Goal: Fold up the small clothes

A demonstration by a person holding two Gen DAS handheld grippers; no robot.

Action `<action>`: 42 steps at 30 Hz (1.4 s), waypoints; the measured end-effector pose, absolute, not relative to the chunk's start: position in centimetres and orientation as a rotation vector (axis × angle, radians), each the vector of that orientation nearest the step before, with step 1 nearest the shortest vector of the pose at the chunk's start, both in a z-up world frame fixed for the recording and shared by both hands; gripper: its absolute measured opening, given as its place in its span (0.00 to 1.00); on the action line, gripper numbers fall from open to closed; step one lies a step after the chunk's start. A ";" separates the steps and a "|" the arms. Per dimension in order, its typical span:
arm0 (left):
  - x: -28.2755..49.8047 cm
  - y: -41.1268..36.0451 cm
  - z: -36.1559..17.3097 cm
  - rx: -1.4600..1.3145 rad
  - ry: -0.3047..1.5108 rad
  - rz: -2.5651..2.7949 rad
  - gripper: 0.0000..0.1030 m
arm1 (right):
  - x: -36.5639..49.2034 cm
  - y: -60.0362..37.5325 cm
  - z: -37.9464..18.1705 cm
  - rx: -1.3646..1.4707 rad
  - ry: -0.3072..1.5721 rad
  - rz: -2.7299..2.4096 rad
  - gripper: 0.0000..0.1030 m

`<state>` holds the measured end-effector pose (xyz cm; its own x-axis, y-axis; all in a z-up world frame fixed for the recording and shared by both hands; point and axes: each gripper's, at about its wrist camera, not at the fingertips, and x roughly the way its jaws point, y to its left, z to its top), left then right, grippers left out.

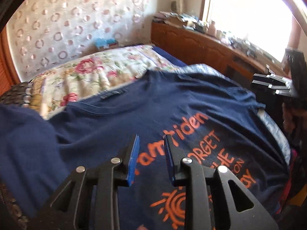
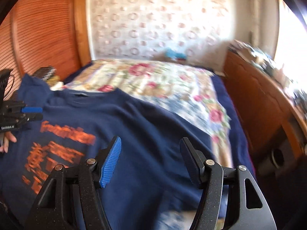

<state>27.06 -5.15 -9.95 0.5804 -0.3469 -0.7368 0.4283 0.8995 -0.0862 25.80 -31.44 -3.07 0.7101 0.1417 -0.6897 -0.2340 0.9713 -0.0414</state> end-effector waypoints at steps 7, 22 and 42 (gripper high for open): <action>27.8 -7.2 -12.3 0.145 0.876 -0.477 0.24 | 25.5 -38.2 -5.9 -0.065 0.831 0.059 0.63; 28.0 -7.8 -13.6 0.182 0.875 -0.493 0.34 | 24.8 -43.2 -8.7 0.108 0.937 0.002 0.63; 27.6 -8.5 -13.7 0.205 0.869 -0.496 0.41 | 25.2 -41.2 -7.4 0.014 0.908 0.035 0.00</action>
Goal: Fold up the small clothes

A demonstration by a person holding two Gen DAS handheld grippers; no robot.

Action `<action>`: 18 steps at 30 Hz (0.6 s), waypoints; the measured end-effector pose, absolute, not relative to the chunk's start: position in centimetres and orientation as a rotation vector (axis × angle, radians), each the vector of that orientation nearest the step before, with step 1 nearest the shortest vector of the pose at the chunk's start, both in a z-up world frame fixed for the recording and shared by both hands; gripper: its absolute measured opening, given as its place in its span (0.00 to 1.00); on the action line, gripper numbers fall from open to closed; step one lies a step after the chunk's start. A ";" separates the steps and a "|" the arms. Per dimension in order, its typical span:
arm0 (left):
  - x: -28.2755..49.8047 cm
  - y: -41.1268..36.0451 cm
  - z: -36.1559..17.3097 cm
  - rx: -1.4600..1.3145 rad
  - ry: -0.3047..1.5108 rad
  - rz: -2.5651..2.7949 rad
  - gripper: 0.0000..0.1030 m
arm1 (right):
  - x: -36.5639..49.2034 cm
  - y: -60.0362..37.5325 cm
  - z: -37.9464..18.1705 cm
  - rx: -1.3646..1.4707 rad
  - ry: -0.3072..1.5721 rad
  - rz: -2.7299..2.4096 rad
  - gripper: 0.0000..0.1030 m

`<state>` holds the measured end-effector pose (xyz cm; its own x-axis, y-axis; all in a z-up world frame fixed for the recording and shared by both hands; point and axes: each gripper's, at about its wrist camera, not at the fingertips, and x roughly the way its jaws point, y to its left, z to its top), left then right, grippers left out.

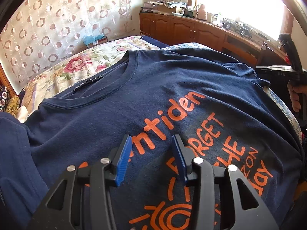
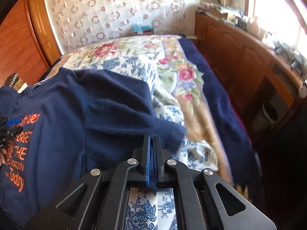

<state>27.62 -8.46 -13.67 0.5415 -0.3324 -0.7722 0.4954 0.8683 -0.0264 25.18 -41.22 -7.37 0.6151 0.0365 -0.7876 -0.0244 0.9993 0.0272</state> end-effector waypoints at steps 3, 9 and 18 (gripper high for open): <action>27.6 -8.4 -13.7 0.207 0.868 -0.495 0.41 | 24.9 -40.6 -5.7 -0.006 0.855 0.024 0.00; 27.6 -8.4 -13.7 0.203 0.869 -0.498 0.41 | 25.5 -40.2 -4.2 0.009 0.837 0.026 0.00; 27.6 -8.4 -13.7 0.206 0.869 -0.495 0.42 | 26.9 -44.5 -8.5 0.248 0.945 -0.037 0.56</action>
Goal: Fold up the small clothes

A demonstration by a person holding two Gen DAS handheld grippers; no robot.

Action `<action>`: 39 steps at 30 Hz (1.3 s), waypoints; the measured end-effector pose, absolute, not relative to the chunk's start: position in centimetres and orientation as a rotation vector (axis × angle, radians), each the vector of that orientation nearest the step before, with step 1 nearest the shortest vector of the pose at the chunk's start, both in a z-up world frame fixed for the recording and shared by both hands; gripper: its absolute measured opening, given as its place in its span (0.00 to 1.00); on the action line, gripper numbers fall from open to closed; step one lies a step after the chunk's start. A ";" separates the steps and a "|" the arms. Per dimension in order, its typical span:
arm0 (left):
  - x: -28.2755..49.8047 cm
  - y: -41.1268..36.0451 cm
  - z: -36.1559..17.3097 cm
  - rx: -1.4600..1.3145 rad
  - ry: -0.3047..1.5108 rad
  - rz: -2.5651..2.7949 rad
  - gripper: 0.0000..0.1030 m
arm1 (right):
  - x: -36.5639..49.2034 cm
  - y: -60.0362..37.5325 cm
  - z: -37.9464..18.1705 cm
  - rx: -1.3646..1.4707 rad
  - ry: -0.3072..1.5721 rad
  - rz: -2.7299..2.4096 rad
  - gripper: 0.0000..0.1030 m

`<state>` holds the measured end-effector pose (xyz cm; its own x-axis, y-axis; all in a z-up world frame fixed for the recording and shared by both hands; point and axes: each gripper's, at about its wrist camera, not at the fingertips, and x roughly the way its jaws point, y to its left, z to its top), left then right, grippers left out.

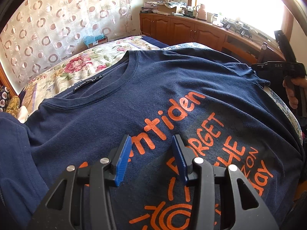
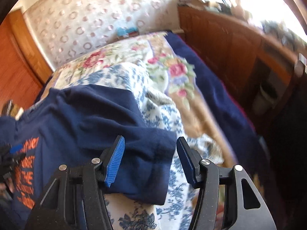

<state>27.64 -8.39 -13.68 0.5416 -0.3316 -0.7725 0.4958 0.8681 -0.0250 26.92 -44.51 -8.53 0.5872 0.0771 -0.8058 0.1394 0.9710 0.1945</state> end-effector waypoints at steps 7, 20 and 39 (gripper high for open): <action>27.7 -8.2 -13.6 0.204 0.869 -0.492 0.42 | 27.7 -47.1 -10.6 0.500 0.996 0.048 0.47; 27.2 -6.5 -12.4 0.172 0.840 -0.492 0.42 | 27.1 -40.8 -3.3 0.290 0.814 0.134 0.01; 27.1 0.6 -10.0 -0.031 0.734 -0.384 0.42 | 28.5 -27.8 -2.7 -0.024 0.861 0.271 0.41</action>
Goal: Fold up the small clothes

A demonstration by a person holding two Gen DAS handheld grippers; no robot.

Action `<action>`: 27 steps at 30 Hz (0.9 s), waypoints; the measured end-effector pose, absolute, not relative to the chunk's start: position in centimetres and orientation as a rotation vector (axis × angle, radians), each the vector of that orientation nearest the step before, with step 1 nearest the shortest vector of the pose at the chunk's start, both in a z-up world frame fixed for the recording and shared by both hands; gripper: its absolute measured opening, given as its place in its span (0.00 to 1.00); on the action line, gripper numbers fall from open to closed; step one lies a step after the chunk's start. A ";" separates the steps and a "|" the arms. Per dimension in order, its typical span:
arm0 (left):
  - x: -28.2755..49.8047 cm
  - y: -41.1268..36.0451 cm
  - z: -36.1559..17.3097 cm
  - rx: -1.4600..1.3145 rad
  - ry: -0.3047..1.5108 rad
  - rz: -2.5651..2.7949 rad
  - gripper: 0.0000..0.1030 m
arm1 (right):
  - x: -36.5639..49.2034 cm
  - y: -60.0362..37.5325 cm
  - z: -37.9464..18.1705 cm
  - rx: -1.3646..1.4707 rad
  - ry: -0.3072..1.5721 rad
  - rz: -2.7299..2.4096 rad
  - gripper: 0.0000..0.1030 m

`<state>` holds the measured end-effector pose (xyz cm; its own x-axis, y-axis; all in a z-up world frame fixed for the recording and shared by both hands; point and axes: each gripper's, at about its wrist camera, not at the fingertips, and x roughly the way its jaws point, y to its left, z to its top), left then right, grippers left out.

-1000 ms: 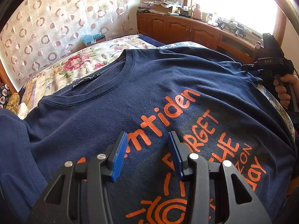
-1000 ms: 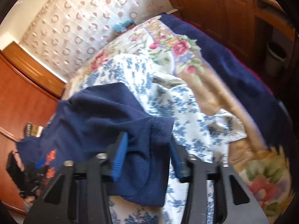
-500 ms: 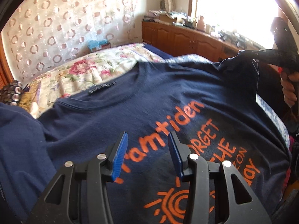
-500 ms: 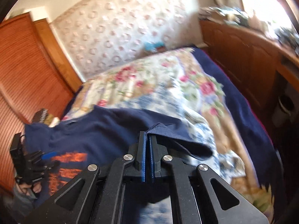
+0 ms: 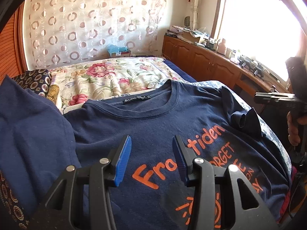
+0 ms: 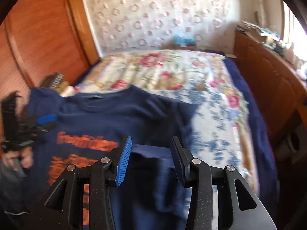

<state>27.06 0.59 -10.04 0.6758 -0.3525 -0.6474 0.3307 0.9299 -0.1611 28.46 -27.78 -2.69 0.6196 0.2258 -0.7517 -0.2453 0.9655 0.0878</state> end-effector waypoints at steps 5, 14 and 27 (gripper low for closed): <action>27.1 0.3 -10.1 -0.035 0.737 -0.381 0.42 | 30.2 -29.9 -5.6 0.021 0.941 0.213 0.41; 27.2 -0.2 -10.7 -0.025 0.750 -0.385 0.42 | 32.9 -30.9 -8.2 0.055 1.030 0.200 0.37; 27.1 -0.4 -11.1 -0.019 0.751 -0.383 0.42 | 32.7 -28.3 -4.9 -0.059 0.928 0.227 0.03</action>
